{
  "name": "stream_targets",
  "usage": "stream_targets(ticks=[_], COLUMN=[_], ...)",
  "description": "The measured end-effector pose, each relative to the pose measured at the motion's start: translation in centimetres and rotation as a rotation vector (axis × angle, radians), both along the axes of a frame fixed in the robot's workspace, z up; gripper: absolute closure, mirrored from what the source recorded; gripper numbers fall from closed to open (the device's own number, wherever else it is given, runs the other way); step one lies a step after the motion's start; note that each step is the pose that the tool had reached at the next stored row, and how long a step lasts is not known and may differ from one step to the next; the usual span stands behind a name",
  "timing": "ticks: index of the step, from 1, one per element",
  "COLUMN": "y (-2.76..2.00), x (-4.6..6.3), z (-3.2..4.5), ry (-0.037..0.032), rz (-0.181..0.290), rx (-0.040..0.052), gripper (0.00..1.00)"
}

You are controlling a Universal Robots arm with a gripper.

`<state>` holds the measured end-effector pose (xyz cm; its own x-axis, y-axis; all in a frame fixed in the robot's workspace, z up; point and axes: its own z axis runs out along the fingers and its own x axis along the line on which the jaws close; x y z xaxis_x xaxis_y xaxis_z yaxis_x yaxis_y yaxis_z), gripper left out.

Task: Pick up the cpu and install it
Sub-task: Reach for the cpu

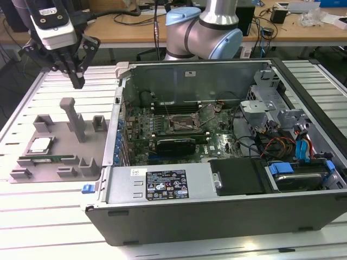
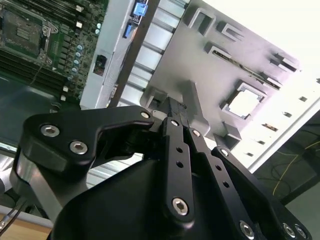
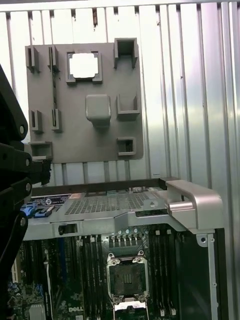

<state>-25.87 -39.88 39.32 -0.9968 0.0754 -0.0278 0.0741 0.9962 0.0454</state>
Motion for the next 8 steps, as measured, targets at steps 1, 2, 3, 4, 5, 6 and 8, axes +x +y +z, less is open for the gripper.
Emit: stream_targets(ticks=[1,2,3,4,5,6,8], y=[0.0,0.0,0.0,0.0,0.0,0.0,0.0], x=[-0.3,-0.5,-0.7,-0.9,-1.1,-1.3,-1.7], z=[0.0,0.0,0.0,0.0,0.0,0.0,-0.01], ry=[-0.0001,-0.0001,-0.0002,-0.0003,-0.0004,-0.0004,-0.0005], rz=[0.0,0.0,0.0,0.0,0.0,0.0,0.0], rx=[0.0,0.0,0.0,0.0,0.0,-0.0001,0.0], gripper=[0.89,0.89,0.89,0.89,0.89,0.89,0.89])
